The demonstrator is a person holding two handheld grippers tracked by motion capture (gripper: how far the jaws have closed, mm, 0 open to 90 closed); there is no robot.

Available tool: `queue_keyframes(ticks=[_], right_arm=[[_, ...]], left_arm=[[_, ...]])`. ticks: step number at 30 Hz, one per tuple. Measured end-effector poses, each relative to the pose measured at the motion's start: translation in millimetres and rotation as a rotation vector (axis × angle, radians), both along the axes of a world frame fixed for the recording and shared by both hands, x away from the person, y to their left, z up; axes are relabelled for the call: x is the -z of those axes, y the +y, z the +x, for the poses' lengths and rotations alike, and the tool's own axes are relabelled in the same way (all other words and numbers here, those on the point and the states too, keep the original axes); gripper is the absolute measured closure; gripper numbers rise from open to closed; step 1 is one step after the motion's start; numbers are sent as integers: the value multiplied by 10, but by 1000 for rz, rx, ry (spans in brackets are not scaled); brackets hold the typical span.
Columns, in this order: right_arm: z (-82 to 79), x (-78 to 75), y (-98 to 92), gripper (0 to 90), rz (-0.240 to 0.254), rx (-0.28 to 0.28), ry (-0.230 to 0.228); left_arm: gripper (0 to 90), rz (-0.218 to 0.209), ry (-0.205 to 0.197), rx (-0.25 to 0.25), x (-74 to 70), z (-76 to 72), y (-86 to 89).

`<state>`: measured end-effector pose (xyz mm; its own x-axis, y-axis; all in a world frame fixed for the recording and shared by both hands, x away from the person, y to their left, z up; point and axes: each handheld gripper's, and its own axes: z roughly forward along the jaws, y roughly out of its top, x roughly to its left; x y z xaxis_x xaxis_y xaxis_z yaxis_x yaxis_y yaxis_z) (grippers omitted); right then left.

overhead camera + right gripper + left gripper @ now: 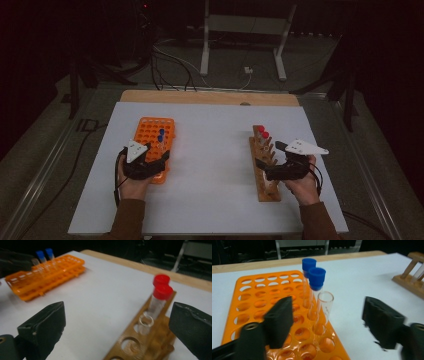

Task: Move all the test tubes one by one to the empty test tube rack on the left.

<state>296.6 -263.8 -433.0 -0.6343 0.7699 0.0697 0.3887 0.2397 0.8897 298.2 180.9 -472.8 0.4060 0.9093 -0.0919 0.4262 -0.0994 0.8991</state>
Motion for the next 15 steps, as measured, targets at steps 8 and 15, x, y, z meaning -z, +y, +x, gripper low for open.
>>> queue_keyframes(ticks=[8,15], right_arm=[[139,148,-14,292,-61,41,26],[186,219,36,596,-146,104,-11]], left_arm=[[19,-21,-27,-24,-75,-30,8],[41,-42,-54,-26,-135,-68,23]])
